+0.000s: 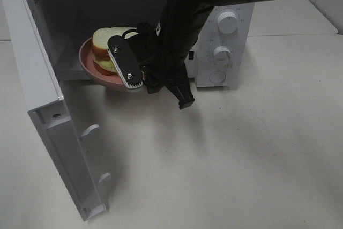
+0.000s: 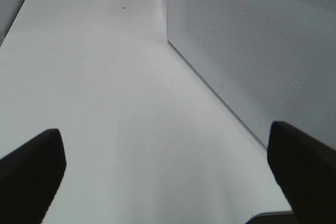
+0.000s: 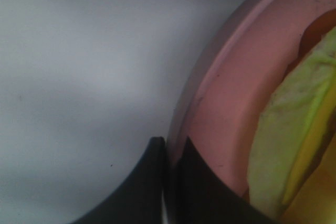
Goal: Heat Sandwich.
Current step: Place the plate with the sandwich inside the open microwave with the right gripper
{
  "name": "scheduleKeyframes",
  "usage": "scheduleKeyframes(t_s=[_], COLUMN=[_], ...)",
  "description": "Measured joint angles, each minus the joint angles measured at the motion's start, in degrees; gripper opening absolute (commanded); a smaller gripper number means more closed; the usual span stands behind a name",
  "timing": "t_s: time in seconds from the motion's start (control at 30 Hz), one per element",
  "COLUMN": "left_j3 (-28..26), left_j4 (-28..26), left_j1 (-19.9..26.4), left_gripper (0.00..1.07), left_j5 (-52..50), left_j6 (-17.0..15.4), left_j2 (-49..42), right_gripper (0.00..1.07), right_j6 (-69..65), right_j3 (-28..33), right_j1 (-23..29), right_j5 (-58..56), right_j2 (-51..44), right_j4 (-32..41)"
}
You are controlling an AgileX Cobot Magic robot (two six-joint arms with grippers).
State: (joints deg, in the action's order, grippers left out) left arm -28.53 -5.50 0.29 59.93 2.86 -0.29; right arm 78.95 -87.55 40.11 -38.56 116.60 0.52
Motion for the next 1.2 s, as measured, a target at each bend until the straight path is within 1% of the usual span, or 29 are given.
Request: scheduleKeyframes(t_s=[0.07,0.27,0.37,0.47,0.53,0.57,0.63,0.7,0.8,0.87,0.97,1.0,1.03,1.2], left_j3=[0.0,0.0,0.0,0.0,0.0,0.0,0.0,0.0,0.0,0.0,0.0,0.0,0.0,0.0], left_j4=[0.0,0.0,0.0,0.0,0.0,0.0,0.0,0.0,0.0,0.0,0.0,0.0,0.0,0.0], left_j1=[0.0,0.0,0.0,0.0,0.0,0.0,0.0,0.0,0.0,0.0,0.0,0.0,0.0,0.0], left_gripper=[1.06,1.06,1.06,1.06,1.06,1.06,1.06,1.06,1.06,1.06,1.06,1.06,1.06,1.06], left_j5=[0.0,0.0,0.0,0.0,0.0,0.0,0.0,0.0,0.0,0.0,0.0,0.0,0.0,0.0], left_j6=[0.0,0.0,0.0,0.1,0.1,0.1,0.1,0.1,0.1,0.1,0.1,0.1,0.1,0.1], left_j2=[0.0,0.0,0.0,0.0,0.0,0.0,0.0,0.0,0.0,0.0,0.0,0.0,0.0,0.0], right_gripper=[0.02,0.03,0.03,0.04,0.04,0.04,0.04,0.04,0.03,0.03,0.03,0.03,0.03,0.03], right_j6=[-1.2,-2.8,-4.2,-4.8,-6.2,-6.2,-7.6,-8.0,-9.9,-10.1,-12.1,-12.1,-13.2,-14.4], right_j3=[-2.3,-5.7,-8.7,-10.3,-12.7,-12.7,-15.5,-16.4,-20.6,-21.3,-24.7,-24.7,-26.5,-29.9], right_j1=[0.0,0.0,-0.1,-0.1,-0.1,-0.1,-0.1,-0.1,-0.1,-0.1,-0.1,-0.1,-0.1,-0.1], right_j5=[-0.7,-1.5,-1.7,-1.9,-2.5,-2.5,-3.6,-4.0,-4.9,-5.0,-5.1,-5.1,-5.2,-5.3], right_j2=[1.5,3.8,5.8,6.9,8.4,8.4,10.0,10.5,13.1,13.5,15.9,15.9,16.9,18.9], right_j4=[-0.5,-0.9,-1.3,-1.5,-1.5,-1.5,-2.0,-2.1,-2.9,-3.2,-4.6,-4.6,-5.0,-5.9])
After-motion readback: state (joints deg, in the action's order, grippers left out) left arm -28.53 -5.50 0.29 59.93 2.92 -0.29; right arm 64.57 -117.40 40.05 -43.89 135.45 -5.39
